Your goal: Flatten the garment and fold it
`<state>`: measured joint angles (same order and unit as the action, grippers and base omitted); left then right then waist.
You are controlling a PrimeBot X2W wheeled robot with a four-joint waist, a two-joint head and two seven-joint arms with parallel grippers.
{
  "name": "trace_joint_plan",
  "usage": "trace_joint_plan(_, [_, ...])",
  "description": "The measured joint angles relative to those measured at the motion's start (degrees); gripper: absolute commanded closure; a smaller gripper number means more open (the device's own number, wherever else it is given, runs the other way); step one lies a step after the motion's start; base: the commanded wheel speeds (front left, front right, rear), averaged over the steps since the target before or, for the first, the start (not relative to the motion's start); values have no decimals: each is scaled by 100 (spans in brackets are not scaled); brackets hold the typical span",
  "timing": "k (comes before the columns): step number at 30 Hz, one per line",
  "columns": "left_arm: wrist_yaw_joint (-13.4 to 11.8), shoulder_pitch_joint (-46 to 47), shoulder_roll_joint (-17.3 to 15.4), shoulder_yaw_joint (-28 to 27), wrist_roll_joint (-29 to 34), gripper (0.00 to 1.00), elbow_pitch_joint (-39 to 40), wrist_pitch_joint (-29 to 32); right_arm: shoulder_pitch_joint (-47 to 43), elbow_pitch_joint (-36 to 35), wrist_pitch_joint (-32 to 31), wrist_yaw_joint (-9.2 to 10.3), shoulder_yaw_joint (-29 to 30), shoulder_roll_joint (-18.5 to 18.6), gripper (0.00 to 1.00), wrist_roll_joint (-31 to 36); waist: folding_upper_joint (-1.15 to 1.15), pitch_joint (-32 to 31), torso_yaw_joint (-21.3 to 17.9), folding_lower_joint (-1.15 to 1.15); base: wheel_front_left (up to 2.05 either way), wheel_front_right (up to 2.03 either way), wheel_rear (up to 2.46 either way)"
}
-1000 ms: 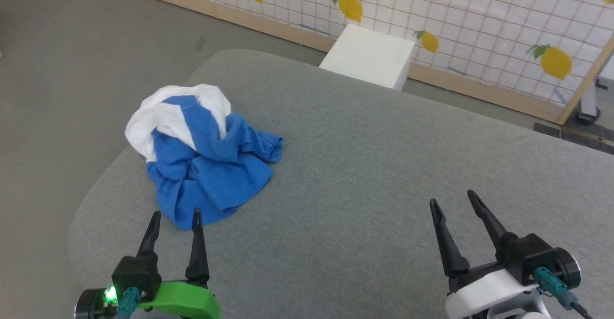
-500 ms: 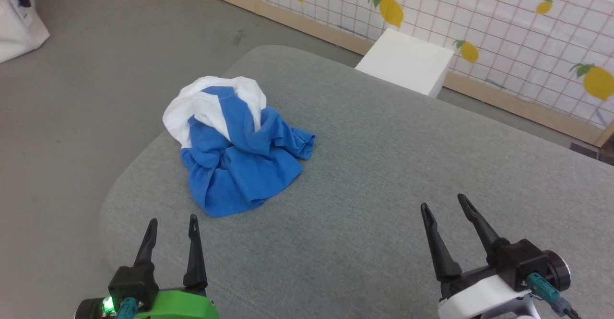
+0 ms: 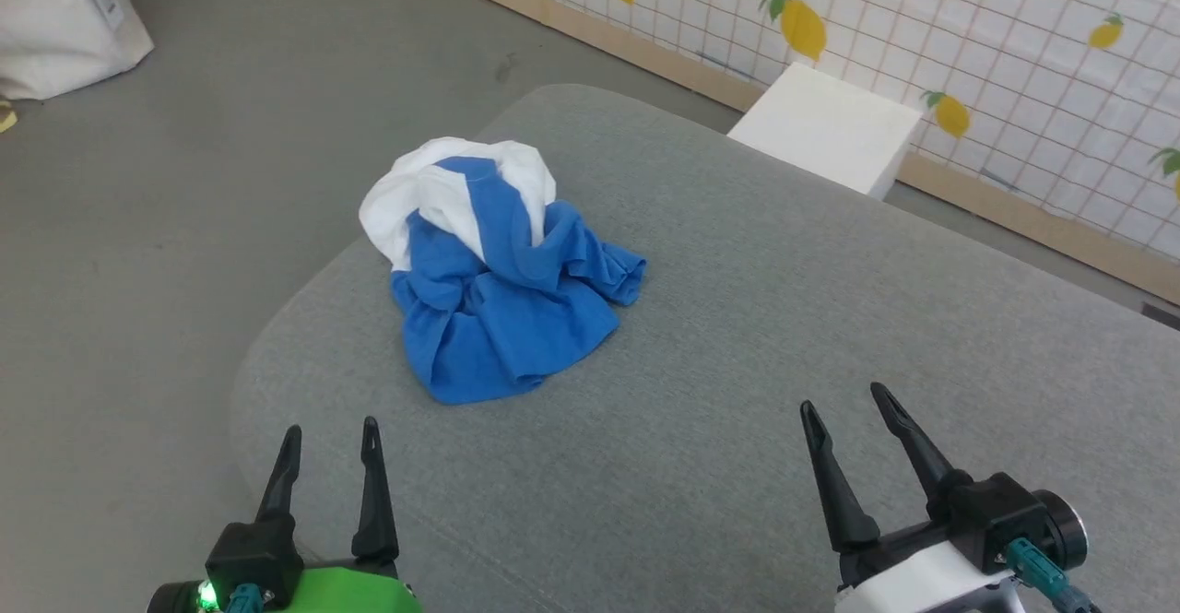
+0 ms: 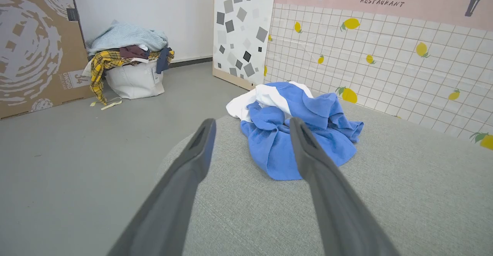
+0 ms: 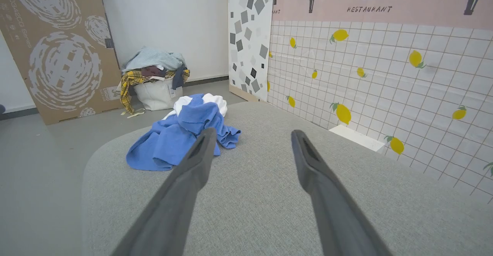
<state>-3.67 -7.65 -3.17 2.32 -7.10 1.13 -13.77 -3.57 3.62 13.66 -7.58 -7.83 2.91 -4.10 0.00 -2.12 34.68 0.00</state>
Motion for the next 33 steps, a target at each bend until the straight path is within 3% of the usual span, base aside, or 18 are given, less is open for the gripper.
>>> trace_joint_plan(8, [-47, -113, 0, 8, -100, 0, 0, -71, -3, 14, 98, 0, -70, 0, 0, -29, 0, -11, 203, 0, 0, 0, 0])
trace_joint_plan(18, [-47, -121, 0, 14, -107, 0, 0, -77, -4, 14, 99, 0, -71, -1, 0, -29, 0, 23, 170, 0, 0, 0, 0])
trace_joint_plan(23, [-111, -26, 1, -36, -631, 0, 129, -91, -4, -56, 100, 0, -24, -1, 0, -16, 0, 141, 148, 0, 0, 0, 0])
trace_joint_plan(27, [188, 489, -34, -20, -773, 0, 87, -55, 5, -214, 75, 0, 29, -1, 0, 79, 0, 295, 140, 0, 0, 0, 0])
trace_joint_plan(33, [539, 2309, -513, -66, -1001, 0, 471, 873, 186, -681, -229, 0, 43, -5, 0, 402, 0, 713, 70, 0, 0, 0, 0])
